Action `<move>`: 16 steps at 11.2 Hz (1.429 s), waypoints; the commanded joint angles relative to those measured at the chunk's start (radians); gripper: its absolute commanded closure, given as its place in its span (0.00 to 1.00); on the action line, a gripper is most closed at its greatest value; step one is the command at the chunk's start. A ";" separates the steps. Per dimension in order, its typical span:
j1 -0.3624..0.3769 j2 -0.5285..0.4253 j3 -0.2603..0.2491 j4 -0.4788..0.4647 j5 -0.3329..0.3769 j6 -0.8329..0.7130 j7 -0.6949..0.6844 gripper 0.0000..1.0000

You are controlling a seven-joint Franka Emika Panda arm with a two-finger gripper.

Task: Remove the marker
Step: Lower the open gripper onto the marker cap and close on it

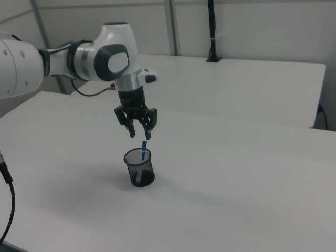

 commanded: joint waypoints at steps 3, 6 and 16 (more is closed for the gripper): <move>0.004 0.032 -0.001 -0.051 -0.020 0.096 -0.009 0.48; 0.006 0.046 -0.001 -0.051 -0.037 0.110 0.011 0.63; -0.002 0.003 -0.001 -0.040 -0.023 0.090 0.020 0.84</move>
